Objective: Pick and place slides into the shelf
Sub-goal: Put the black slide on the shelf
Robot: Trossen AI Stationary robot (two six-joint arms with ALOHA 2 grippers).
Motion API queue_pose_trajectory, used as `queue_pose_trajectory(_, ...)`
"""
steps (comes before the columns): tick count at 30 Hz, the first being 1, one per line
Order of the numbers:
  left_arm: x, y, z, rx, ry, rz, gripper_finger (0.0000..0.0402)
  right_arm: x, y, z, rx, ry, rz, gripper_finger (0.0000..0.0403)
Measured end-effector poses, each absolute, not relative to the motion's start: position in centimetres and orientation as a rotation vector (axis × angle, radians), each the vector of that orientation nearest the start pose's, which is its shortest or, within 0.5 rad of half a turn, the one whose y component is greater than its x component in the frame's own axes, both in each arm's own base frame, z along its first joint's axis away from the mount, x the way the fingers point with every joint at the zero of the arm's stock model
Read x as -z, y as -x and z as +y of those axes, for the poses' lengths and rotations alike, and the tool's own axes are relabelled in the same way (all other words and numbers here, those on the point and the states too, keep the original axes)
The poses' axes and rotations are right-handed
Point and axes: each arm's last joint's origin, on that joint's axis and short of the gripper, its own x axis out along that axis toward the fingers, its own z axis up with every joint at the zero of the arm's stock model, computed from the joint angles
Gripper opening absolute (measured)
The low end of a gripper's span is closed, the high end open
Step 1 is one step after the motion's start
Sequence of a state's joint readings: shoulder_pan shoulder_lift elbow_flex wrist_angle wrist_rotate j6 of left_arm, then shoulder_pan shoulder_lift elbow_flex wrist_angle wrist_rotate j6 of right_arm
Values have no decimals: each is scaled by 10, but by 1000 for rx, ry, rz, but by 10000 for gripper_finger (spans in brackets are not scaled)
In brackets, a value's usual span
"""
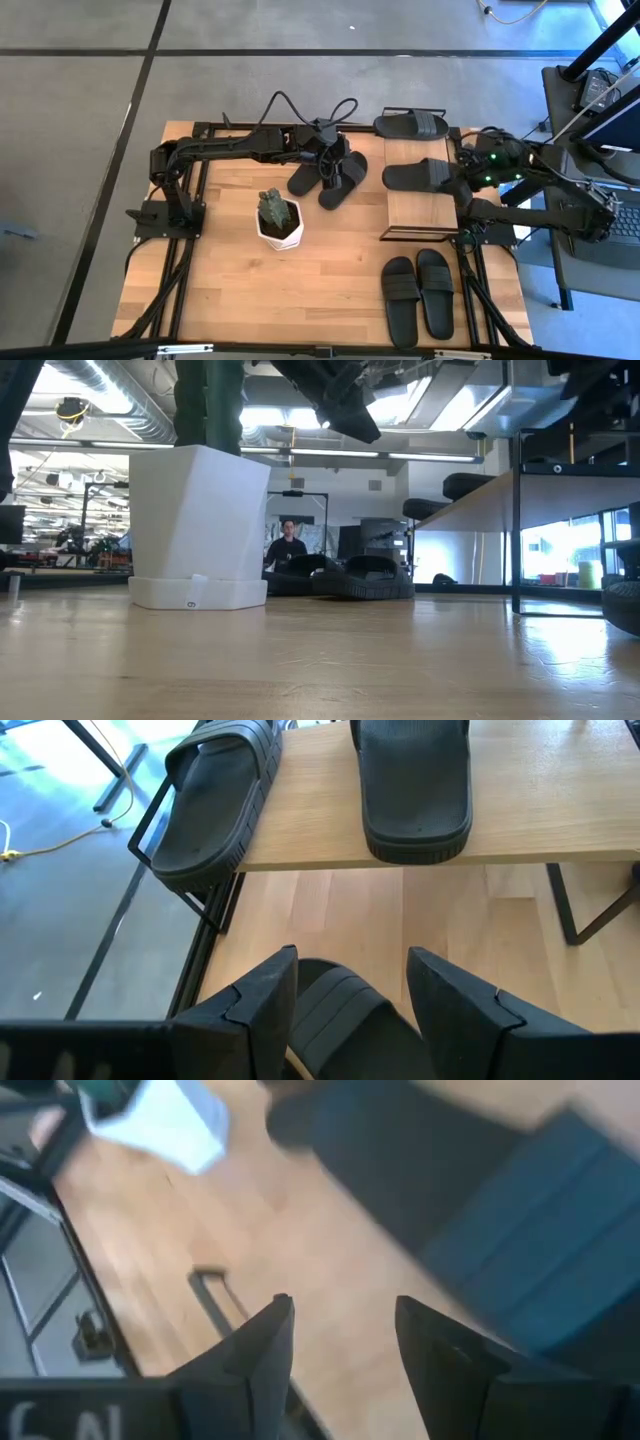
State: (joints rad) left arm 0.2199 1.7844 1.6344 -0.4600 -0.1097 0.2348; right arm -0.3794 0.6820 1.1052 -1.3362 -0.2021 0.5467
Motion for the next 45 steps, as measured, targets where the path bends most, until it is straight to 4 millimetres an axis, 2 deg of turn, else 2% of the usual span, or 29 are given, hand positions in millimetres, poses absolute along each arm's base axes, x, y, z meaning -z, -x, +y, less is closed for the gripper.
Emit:
queue_pose_trajectory(8,-329,-396,92,-247,-191,646,182,-332,-92,-21,407,-819,1081,177)
queue_pose_trajectory(12,-329,-396,92,-254,-169,643,182,-325,-102,-25,645,-755,1134,177)
queue_pose_trajectory(14,-329,-396,92,-254,-169,643,182,-323,-103,-24,710,-753,1170,177)
queue_pose_trajectory(21,-329,-396,92,-254,-169,645,182,-317,-119,-15,673,-816,1256,177)
queue_pose_trajectory(24,-329,-396,92,-254,-169,645,182,-313,-127,-11,692,-821,1278,177)
queue_pose_trajectory(38,-329,-396,92,-252,-174,648,182,-288,-170,-13,937,-592,1318,177)
queue_pose_trajectory(45,-329,-396,92,-251,-176,649,182,-284,-176,-14,964,-553,1303,177)
